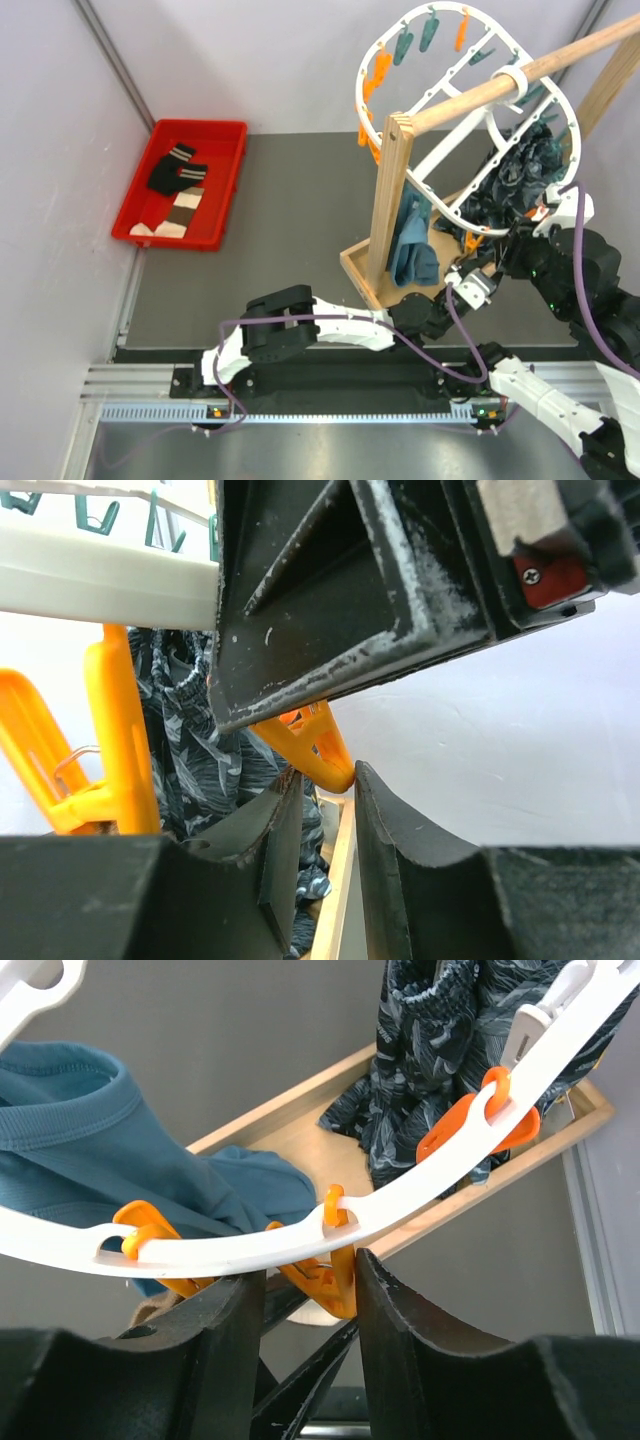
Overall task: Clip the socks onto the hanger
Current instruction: Open the clamp at the hanger.
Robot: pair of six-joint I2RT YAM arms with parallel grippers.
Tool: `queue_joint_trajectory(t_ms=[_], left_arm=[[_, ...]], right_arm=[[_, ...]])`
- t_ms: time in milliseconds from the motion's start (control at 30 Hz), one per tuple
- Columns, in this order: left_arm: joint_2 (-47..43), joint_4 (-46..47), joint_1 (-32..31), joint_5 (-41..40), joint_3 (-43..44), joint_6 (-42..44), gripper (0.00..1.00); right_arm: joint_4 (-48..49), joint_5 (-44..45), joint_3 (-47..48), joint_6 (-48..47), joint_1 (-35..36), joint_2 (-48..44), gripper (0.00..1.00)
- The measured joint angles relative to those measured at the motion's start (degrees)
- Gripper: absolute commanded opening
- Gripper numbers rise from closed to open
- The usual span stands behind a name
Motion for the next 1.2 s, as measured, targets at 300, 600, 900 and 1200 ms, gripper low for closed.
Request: queue_joint_trajectory(t_ms=[300, 600, 900, 1200], left_arm=[[-0.63, 0.11, 0.11, -0.83, -0.92, -0.04, 0.33], [-7.80, -5.27, -0.09, -1.73, -8.66, -4.90, 0.59], [-20.98, -17.49, 3.28, 7.98, -16.79, -22.29, 0.71], [-21.94, -23.98, 7.67, 20.39, -13.60, -31.39, 0.65]], right_arm=[[0.24, 1.44, -0.26, -0.11, 0.02, 0.13, 0.06], [0.26, 0.57, -0.26, 0.02, 0.02, 0.68, 0.00], [0.68, -5.79, -0.35, 0.02, 0.02, 0.57, 0.00], [1.42, -12.13, -0.13, 1.03, 0.02, 0.44, 0.00]])
